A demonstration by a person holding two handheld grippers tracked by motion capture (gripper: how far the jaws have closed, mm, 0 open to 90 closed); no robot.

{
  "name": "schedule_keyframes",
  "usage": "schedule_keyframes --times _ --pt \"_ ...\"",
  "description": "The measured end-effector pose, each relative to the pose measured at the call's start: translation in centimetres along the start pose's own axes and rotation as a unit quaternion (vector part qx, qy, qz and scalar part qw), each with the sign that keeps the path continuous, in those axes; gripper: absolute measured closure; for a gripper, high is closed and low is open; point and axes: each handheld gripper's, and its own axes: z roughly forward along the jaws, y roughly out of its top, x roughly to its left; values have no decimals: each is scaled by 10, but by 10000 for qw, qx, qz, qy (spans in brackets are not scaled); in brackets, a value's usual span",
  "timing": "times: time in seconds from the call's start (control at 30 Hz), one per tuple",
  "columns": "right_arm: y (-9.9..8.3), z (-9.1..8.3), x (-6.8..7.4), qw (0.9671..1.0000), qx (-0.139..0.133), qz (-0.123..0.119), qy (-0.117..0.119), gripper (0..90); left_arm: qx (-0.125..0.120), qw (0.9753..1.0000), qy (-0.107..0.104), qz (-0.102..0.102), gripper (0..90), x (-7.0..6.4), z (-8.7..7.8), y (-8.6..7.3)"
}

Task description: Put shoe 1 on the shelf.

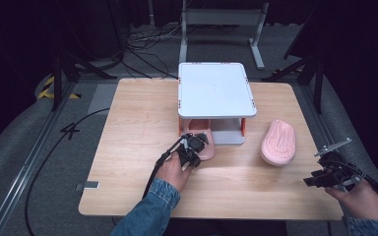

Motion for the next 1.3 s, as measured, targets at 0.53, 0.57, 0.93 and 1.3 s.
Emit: schedule_keyframes --times 0.53,0.57,0.93,1.3 --pt "-13 0 -4 9999 29 145 -24 538 -113 9980 624 -23 887 21 6 30" --pt "-13 1 -3 9999 42 164 -24 538 -80 9978 655 -76 886 22 7 32" --pt "-12 3 -2 9999 45 136 2 535 -258 9985 461 173 831 33 7 33" --pt "-5 -2 -5 9999 -94 107 -40 544 -363 9993 3 -61 590 24 -52 -8"
